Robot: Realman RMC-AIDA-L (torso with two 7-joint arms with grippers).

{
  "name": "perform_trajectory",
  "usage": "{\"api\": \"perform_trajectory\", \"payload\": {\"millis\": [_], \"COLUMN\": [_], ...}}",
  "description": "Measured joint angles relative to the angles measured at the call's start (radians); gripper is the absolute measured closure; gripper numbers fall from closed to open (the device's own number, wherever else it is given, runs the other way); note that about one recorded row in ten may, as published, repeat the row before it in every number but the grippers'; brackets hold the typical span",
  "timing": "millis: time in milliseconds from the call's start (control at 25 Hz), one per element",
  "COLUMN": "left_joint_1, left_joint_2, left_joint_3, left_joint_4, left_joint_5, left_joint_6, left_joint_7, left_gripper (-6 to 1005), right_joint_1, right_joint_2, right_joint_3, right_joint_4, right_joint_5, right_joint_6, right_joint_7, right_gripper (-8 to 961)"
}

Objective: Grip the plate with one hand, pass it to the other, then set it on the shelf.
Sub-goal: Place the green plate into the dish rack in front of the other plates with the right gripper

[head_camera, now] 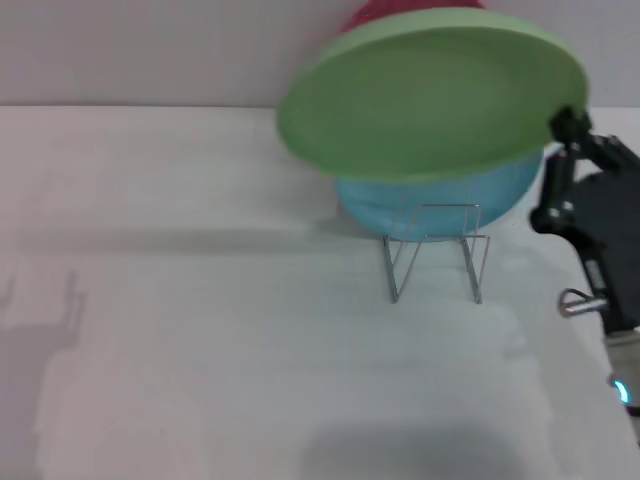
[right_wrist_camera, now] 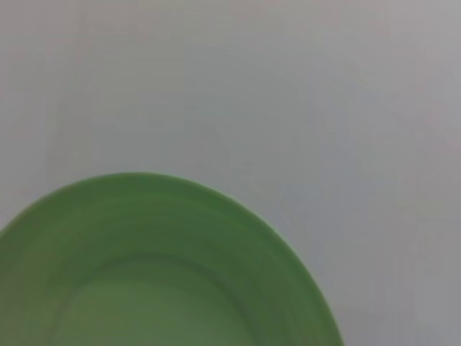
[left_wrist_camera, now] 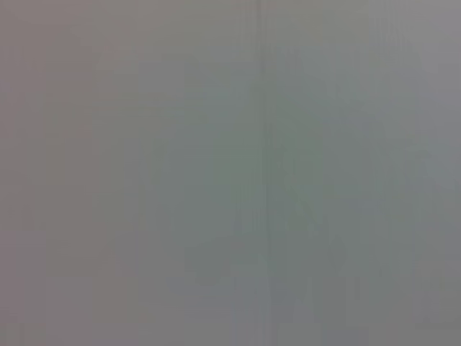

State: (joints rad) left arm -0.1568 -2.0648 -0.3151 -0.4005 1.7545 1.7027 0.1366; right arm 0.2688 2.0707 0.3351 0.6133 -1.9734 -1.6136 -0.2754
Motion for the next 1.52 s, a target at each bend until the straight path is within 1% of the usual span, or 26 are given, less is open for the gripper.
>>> {"api": "perform_trajectory", "payload": {"millis": [200,480,720,1000,1520], "left_joint_1": [-0.002,-0.003,-0.003,-0.003,-0.003], "left_joint_2": [0.001,0.002,-0.001,-0.002,-0.001], "left_joint_3": [0.002,0.004,0.006,0.008,0.008], "left_joint_4": [-0.005,-0.011,-0.013,-0.014,-0.014], "left_joint_5": [0.000,0.000,0.000,0.001,0.002], "left_joint_6": [-0.024,-0.031,-0.034,-0.036,-0.037], "left_joint_7": [0.000,-0.001,-0.001,0.000,-0.002], "left_gripper": [309,309,308,309,310], "right_joint_1": [-0.031,-0.043,-0.044,-0.041,-0.036], "right_joint_2": [0.000,-0.004,0.001,0.005,0.009], "right_joint_3": [0.008,0.008,0.007,0.009,0.009], "right_joint_4": [-0.049,-0.099,-0.164,-0.214,-0.236], "right_joint_5": [0.004,0.008,0.010,0.011,0.012], "right_joint_6": [-0.024,-0.021,-0.011,0.045,0.154], "right_joint_7": [0.017,0.065,0.132,0.156,0.157], "right_gripper": [949,948,949,949,949]}}
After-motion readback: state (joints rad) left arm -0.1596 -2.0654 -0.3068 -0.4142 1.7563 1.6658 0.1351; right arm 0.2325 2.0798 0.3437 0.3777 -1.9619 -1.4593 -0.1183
